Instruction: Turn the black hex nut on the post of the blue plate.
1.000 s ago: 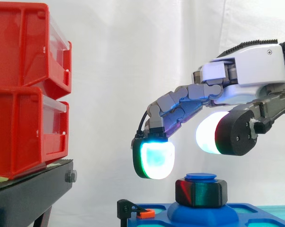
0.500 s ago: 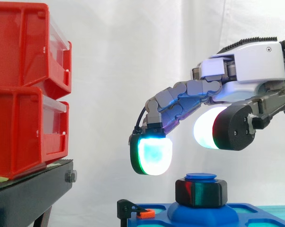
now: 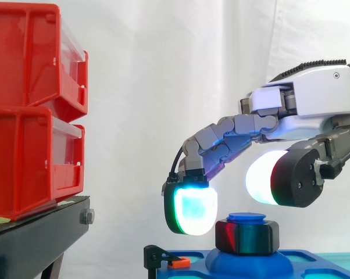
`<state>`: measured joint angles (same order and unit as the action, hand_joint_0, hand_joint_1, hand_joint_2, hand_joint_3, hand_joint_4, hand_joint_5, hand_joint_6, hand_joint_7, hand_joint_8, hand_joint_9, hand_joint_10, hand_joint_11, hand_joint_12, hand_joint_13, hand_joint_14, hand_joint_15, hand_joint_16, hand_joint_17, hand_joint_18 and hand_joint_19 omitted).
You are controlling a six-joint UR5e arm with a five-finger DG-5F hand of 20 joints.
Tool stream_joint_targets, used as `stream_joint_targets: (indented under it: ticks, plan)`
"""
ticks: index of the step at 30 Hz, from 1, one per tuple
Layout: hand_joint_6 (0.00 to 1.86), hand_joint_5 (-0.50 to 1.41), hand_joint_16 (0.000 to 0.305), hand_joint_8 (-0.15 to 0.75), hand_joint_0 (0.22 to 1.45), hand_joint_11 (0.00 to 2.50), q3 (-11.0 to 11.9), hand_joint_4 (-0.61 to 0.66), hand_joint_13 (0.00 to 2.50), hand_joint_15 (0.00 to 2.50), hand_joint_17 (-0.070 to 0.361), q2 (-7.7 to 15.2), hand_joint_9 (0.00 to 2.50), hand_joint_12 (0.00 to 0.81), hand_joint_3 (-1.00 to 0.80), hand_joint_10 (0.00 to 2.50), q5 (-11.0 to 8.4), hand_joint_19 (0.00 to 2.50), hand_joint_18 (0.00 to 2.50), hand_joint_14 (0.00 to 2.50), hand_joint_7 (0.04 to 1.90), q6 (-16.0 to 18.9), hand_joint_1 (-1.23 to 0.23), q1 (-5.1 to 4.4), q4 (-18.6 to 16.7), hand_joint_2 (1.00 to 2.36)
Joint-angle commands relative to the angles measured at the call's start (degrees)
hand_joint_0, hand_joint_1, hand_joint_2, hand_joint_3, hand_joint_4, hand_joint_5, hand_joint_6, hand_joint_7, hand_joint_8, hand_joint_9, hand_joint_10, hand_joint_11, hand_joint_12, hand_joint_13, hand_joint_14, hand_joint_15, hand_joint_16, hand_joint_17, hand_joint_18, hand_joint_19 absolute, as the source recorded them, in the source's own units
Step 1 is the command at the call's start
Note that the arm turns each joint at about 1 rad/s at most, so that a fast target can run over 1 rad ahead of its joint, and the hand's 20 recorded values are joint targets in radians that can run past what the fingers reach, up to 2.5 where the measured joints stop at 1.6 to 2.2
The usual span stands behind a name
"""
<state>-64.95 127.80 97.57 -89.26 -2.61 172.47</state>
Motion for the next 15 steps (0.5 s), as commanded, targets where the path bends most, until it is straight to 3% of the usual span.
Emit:
stream_joint_targets:
  ticks: [1,9,15]
  plan:
    - [0.5,-0.17,0.052,0.284,0.5,0.06,-0.08,0.22,0.43,0.08,0.117,-0.01,0.46,0.355,-0.5,0.0,0.08,0.25,0.31,0.0,1.11,0.23,-0.25,-0.02,-0.2,1.0]
    - [0.5,-0.17,0.052,0.285,0.5,0.06,-0.08,0.2,0.43,0.08,0.117,-0.01,0.46,0.355,-0.5,0.0,0.08,0.25,0.31,0.0,1.15,0.32,-0.25,0.15,0.06,1.0]
    - [0.5,-0.17,0.052,0.285,0.5,0.06,0.0,0.21,0.44,0.08,0.117,-0.09,0.46,0.355,-0.5,0.0,2.01,0.24,0.32,0.0,1.17,0.05,-0.26,1.12,0.24,1.0]
